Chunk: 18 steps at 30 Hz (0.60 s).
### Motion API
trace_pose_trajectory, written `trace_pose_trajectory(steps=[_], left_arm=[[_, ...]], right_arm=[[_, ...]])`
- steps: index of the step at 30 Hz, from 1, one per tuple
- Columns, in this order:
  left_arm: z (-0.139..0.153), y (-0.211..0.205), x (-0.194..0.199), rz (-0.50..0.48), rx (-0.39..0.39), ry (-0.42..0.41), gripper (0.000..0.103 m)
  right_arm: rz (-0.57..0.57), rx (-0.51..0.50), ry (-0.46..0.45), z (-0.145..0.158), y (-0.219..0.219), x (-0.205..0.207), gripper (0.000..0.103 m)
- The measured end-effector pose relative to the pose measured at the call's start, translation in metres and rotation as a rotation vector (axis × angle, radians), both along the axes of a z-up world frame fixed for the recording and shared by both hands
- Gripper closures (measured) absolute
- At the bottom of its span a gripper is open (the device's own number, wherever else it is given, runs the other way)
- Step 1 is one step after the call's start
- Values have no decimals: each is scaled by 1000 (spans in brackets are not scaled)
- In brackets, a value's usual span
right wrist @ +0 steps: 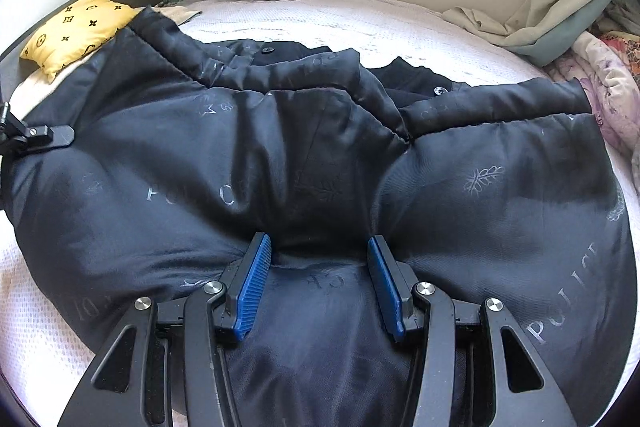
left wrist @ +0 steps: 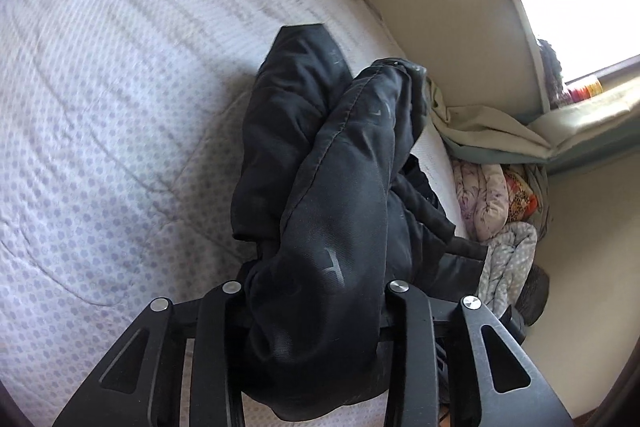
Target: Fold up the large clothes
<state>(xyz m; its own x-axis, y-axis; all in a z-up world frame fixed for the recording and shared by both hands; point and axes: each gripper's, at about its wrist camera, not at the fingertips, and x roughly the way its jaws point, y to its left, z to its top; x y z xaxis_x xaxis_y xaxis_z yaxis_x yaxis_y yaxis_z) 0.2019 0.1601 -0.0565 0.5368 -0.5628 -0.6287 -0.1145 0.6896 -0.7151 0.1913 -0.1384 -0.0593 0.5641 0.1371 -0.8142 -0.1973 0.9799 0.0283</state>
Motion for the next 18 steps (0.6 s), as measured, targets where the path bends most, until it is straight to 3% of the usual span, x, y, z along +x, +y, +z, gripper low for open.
trace_pose_trajectory(steps=[4,9,18], left_arm=[[36,-29,-5,-53,140,-126,71],[73,-69,-18,-115,251,-266,74],[112,-150,-46,-198,336,-388,76]], right_arm=[[-4,17,9,-1,-2,1,56],[-6,28,17,-2,-5,5,56],[-15,80,38,-5,-16,10,56]])
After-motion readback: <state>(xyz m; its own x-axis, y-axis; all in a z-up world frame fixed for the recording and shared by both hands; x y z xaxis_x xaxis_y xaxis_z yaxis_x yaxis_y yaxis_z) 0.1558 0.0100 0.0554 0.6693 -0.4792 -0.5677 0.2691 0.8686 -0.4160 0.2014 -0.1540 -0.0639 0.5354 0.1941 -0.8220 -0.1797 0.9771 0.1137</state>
